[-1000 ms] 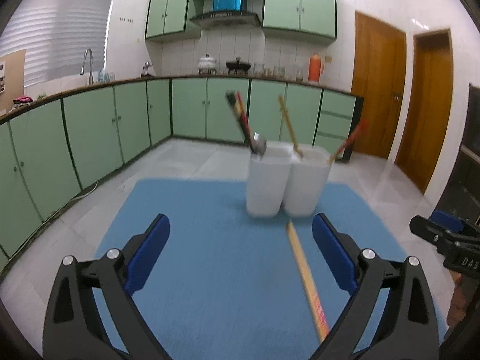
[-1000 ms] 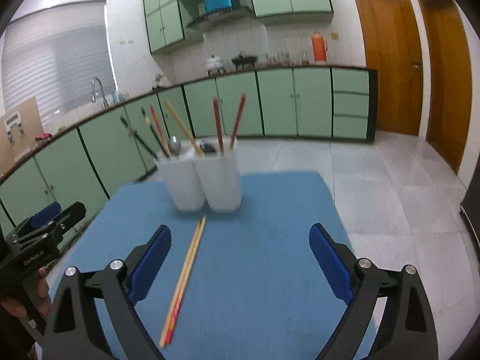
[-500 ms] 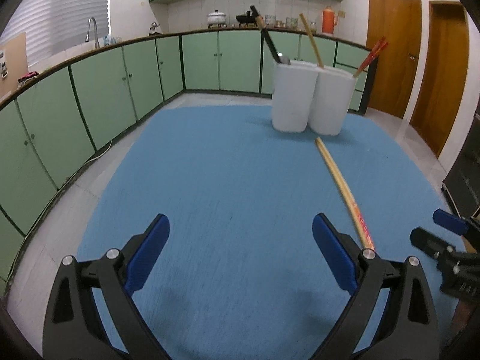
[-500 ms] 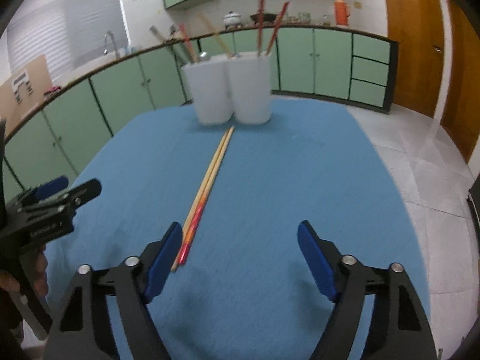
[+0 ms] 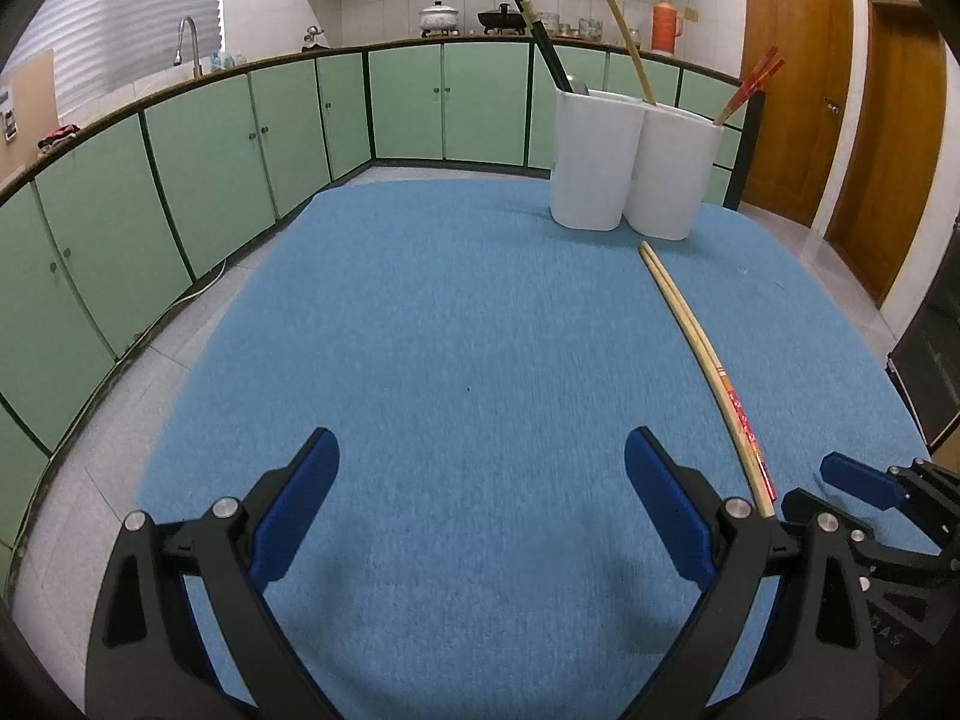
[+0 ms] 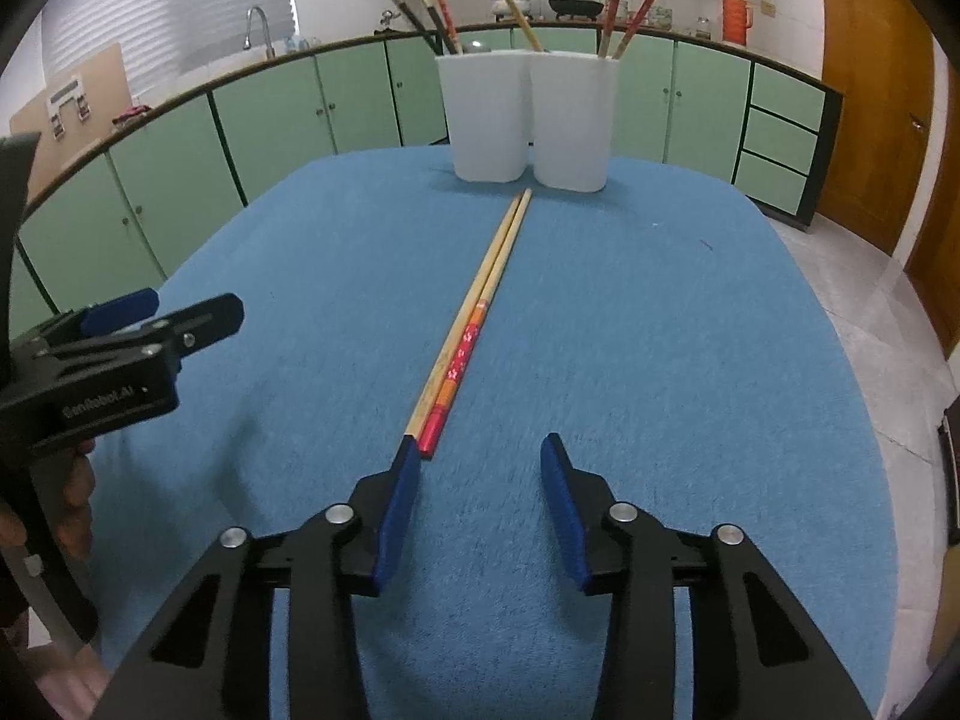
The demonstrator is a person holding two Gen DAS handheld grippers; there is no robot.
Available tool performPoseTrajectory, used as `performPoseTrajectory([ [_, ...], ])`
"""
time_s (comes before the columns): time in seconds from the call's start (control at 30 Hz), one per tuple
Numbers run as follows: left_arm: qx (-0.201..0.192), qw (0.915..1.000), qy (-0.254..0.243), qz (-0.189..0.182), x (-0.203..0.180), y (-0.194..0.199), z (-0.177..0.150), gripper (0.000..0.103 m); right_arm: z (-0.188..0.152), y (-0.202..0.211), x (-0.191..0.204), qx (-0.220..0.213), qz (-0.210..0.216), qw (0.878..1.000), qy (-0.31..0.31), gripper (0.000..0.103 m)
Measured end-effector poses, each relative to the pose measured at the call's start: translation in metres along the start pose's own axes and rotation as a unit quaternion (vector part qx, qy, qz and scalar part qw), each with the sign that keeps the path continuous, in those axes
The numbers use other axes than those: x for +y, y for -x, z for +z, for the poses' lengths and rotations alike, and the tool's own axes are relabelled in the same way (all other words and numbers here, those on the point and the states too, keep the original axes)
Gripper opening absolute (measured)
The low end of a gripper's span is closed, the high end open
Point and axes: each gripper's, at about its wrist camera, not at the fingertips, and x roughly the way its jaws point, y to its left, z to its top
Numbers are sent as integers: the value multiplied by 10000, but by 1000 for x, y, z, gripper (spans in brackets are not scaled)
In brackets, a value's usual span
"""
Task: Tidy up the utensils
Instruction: 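Lower the right tool onto the red-patterned chopstick and close it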
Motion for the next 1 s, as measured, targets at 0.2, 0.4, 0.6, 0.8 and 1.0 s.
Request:
performPoseTrajectory([
  [0.2, 30, 10000, 15, -16, -3, -2, 1, 93, 0, -6, 3, 78, -36, 9999, 52, 34],
  [0.4, 59, 10000, 14, -48, -5, -4, 1, 93, 3, -9, 7, 98, -40, 9999, 114, 33],
  [0.6, 73, 9999, 64, -69, -3, -5, 1, 93, 9, -15, 14, 128, -72, 9997, 214, 29],
  [0.8, 84, 9999, 113, -67, -4, -6, 0, 93, 10, -17, 13, 130, -56, 9997, 207, 7],
  [1.0, 78, 9999, 125, -47, -3, -6, 1, 93, 6, -10, -3, 86, -213, 9997, -49, 6],
])
